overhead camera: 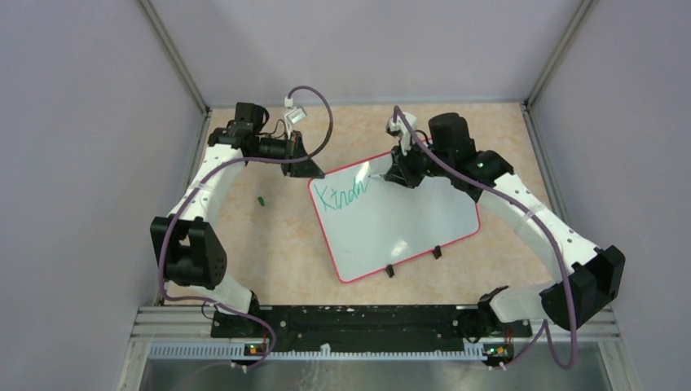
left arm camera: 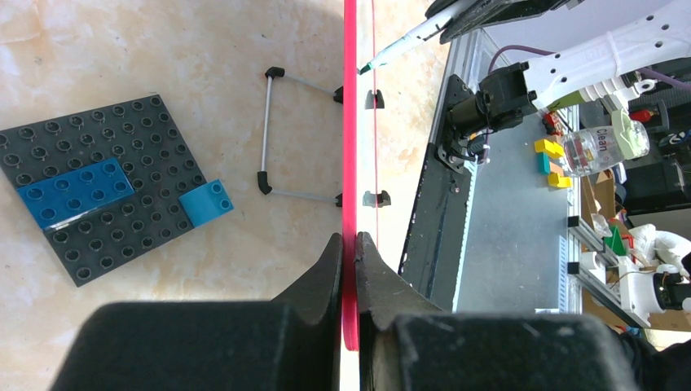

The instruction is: Write a sentence on the whiteboard

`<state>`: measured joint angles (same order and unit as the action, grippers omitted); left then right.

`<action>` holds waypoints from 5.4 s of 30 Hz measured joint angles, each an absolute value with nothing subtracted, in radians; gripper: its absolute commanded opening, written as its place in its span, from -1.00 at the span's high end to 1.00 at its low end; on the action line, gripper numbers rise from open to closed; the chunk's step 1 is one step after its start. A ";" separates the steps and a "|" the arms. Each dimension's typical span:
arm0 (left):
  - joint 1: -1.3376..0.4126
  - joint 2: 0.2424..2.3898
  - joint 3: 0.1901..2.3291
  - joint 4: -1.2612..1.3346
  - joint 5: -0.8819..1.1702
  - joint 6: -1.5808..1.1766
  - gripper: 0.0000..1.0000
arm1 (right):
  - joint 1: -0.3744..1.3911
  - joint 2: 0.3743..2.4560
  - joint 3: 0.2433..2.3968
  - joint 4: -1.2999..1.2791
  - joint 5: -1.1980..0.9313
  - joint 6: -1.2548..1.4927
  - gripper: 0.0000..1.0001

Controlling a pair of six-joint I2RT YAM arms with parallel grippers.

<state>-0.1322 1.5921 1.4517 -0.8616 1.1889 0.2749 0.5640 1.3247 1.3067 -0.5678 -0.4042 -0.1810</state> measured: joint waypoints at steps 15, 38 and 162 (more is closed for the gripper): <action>-0.132 1.592 1.452 -0.861 1.185 0.275 1.00 | 0.574 1.350 1.317 -0.566 -0.442 -0.181 1.00; -0.132 1.592 1.452 -0.860 1.184 0.275 1.00 | 0.573 1.316 1.256 -0.586 -0.435 -0.192 1.00; -0.133 1.592 1.452 -0.859 1.179 0.275 1.00 | 0.440 1.303 1.272 -0.562 -0.482 -0.153 1.00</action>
<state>-0.1329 1.5921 1.4517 -0.8593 1.1790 0.2752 0.4400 1.3033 1.2724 -0.5617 -0.4816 -0.1532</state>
